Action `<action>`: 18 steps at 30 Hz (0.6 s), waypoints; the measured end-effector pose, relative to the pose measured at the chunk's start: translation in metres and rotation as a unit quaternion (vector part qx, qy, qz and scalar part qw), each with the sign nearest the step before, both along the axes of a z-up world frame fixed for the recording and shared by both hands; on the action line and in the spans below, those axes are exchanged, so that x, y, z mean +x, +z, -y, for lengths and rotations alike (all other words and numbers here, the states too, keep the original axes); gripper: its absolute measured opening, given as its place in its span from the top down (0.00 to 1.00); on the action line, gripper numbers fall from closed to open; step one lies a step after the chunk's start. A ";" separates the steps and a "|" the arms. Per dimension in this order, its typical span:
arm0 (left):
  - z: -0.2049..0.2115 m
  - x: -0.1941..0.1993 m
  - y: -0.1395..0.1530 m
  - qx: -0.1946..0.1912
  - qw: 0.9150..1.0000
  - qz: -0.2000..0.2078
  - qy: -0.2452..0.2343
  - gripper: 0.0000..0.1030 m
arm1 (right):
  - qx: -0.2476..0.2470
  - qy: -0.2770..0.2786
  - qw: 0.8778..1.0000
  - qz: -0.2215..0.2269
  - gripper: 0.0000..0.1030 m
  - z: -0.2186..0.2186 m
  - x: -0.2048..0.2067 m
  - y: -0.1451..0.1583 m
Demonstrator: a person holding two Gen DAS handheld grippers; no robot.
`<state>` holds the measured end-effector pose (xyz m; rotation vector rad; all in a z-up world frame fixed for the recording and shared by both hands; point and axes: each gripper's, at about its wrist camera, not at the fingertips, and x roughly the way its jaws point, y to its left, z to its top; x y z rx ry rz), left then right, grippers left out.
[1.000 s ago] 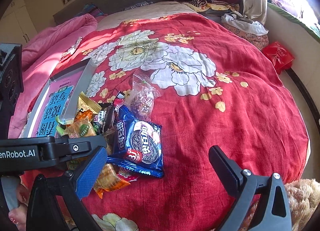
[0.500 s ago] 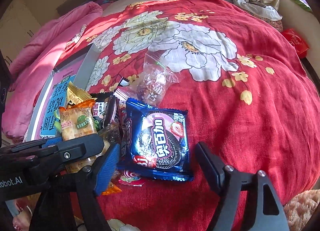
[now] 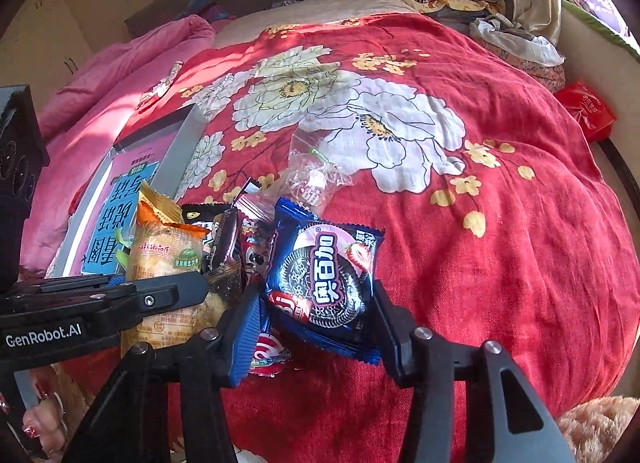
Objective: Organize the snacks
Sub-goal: 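Grasp the orange-topped wafer bag with the left tool while the right tool grasps the blue Oreo pack, then carry the wafer bag with the left tool while the right tool carries the Oreo pack toward the tray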
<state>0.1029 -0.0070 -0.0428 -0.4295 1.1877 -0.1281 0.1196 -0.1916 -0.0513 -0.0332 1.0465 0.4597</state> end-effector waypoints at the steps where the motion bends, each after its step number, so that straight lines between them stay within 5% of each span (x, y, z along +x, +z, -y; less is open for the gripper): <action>1: 0.000 0.000 0.001 -0.001 1.000 0.001 0.000 0.78 | 0.001 0.000 1.000 0.003 0.51 0.000 -0.001 0.001; 18: -0.002 -0.014 0.033 -0.011 0.999 0.040 -0.007 0.78 | 0.029 -0.013 0.997 0.072 0.51 0.015 -0.016 0.036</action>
